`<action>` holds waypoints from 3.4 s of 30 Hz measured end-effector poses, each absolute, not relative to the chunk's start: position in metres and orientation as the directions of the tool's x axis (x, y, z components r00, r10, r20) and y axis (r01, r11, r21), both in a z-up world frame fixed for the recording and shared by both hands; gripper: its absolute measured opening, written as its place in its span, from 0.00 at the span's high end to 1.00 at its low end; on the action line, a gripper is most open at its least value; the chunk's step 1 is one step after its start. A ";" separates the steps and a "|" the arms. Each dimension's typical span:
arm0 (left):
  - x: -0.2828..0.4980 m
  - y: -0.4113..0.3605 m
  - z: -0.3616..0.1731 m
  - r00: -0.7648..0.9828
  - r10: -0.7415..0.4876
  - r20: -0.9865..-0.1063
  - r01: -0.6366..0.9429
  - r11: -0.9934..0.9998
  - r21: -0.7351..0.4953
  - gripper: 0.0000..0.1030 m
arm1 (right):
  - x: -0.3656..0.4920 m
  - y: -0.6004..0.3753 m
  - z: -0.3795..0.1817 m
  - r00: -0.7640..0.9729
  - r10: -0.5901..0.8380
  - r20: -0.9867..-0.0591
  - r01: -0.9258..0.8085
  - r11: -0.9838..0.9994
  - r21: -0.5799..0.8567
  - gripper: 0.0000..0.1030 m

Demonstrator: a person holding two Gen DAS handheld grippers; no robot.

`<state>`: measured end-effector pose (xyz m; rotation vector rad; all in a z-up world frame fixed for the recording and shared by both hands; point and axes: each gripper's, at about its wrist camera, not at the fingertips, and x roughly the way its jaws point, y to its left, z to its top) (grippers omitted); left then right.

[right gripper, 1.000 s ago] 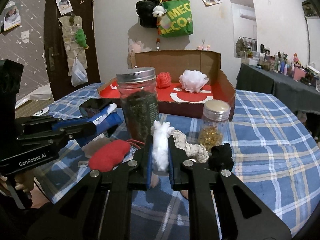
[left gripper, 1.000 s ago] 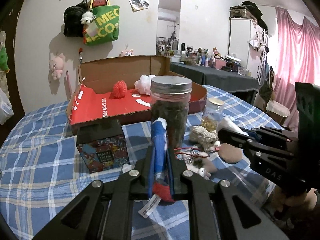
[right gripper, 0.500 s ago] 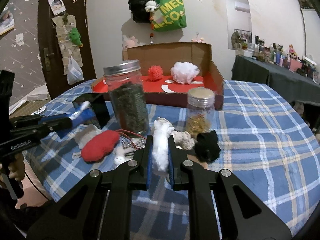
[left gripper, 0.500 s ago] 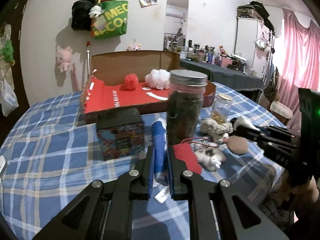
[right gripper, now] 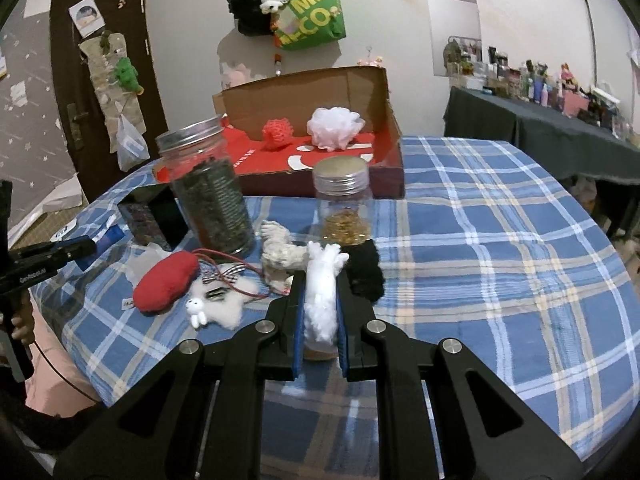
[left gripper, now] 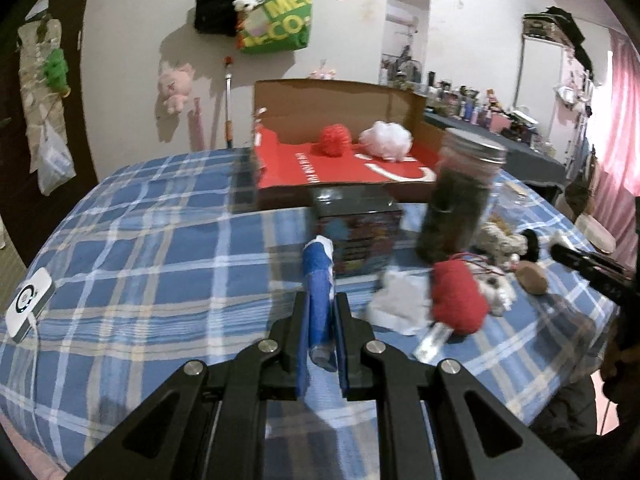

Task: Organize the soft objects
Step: 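Lift the white item and blue tube and carry them toward the cardboard box, then open the left tool to drop the blue tube in the box while the right tool lowers the white item, then open the right tool to release the small white item onto the box floor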

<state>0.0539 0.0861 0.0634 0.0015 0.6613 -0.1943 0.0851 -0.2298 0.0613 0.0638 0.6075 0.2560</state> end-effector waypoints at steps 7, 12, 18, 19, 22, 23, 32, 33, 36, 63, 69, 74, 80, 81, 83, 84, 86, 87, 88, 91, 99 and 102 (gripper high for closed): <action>0.073 0.105 0.057 0.770 -0.139 -0.622 0.155 0.987 -0.028 0.88 | 0.103 -0.251 0.067 0.771 0.257 -0.583 -0.218 0.966 0.137 0.88; 0.093 0.109 0.058 0.765 -0.156 -0.625 0.202 0.979 0.002 0.88 | 0.127 -0.265 0.071 0.738 0.304 -0.602 -0.264 0.952 0.158 0.88; 0.123 0.113 0.064 0.752 -0.191 -0.631 0.273 0.962 0.034 0.88 | 0.162 -0.276 0.074 0.706 0.333 -0.625 -0.307 0.939 0.154 0.88; 0.128 0.115 0.065 0.751 -0.198 -0.630 0.284 0.958 0.038 0.88 | 0.168 -0.277 0.074 0.702 0.339 -0.626 -0.318 0.936 0.150 0.88; 0.142 0.115 0.068 0.746 -0.220 -0.628 0.317 0.947 0.045 0.88 | 0.181 -0.279 0.075 0.687 0.370 -0.625 -0.357 0.921 0.153 0.88; 0.147 0.115 0.069 0.743 -0.226 -0.630 0.324 0.945 0.044 0.88 | 0.185 -0.279 0.075 0.681 0.379 -0.626 -0.368 0.917 0.155 0.88; 0.172 0.113 0.073 0.722 -0.283 -0.631 0.416 0.907 0.068 0.88 | 0.220 -0.280 0.075 0.628 0.453 -0.632 -0.451 0.874 0.179 0.88; 0.174 0.112 0.073 0.719 -0.291 -0.632 0.424 0.903 0.066 0.88 | 0.222 -0.280 0.076 0.621 0.465 -0.631 -0.460 0.868 0.187 0.88; 0.176 0.110 0.075 0.710 -0.311 -0.632 0.452 0.889 0.071 0.88 | 0.229 -0.279 0.079 0.606 0.501 -0.618 -0.486 0.848 0.211 0.88; 0.268 0.058 0.102 0.675 -0.293 -0.677 0.439 0.897 0.050 0.88 | 0.337 -0.204 0.093 0.510 0.381 -0.771 -0.488 0.866 0.105 0.87; 0.295 0.042 0.088 0.626 -0.222 -0.747 0.406 0.911 0.070 0.88 | 0.359 -0.184 0.081 0.452 0.270 -0.850 -0.461 0.886 0.036 0.87; 0.311 0.039 0.078 0.583 -0.182 -0.792 0.381 0.922 0.068 0.87 | 0.371 -0.176 0.070 0.411 0.185 -0.893 -0.449 0.893 -0.021 0.87; 0.318 0.040 0.073 0.557 -0.177 -0.811 0.378 0.924 0.058 0.86 | 0.374 -0.171 0.059 0.384 0.112 -0.917 -0.450 0.889 -0.080 0.87; 0.319 0.039 0.071 0.553 -0.175 -0.815 0.380 0.923 0.059 0.86 | 0.374 -0.170 0.057 0.380 0.103 -0.919 -0.453 0.887 -0.087 0.87; 0.319 0.038 0.069 0.544 -0.174 -0.821 0.385 0.921 0.060 0.86 | 0.373 -0.168 0.054 0.377 0.087 -0.922 -0.458 0.883 -0.104 0.86; 0.318 0.038 0.068 0.542 -0.171 -0.823 0.385 0.921 0.062 0.86 | 0.373 -0.167 0.054 0.376 0.082 -0.923 -0.460 0.881 -0.109 0.86; 0.318 0.038 0.067 0.543 -0.171 -0.822 0.386 0.921 0.063 0.83 | 0.372 -0.166 0.052 0.372 0.077 -0.925 -0.466 0.877 -0.115 0.85; 0.318 0.038 0.067 0.542 -0.171 -0.823 0.387 0.920 0.064 0.80 | 0.371 -0.165 0.051 0.372 0.073 -0.925 -0.470 0.874 -0.120 0.85; 0.318 0.039 0.067 0.542 -0.171 -0.823 0.387 0.920 0.064 0.78 | 0.372 -0.164 0.051 0.374 0.071 -0.925 -0.475 0.871 -0.125 0.83; 0.318 0.040 0.069 0.546 -0.176 -0.819 0.383 0.922 0.058 0.61 | 0.373 -0.162 0.051 0.373 0.078 -0.924 -0.477 0.871 -0.119 0.75; 0.313 0.040 0.077 0.563 -0.197 -0.803 0.390 0.920 0.048 0.43 | 0.365 -0.153 0.057 0.395 0.093 -0.914 -0.495 0.859 -0.126 0.50; 0.308 0.039 0.084 0.581 -0.210 -0.786 0.393 0.918 0.045 0.36 | 0.361 -0.151 0.065 0.403 0.104 -0.909 -0.493 0.862 -0.119 0.50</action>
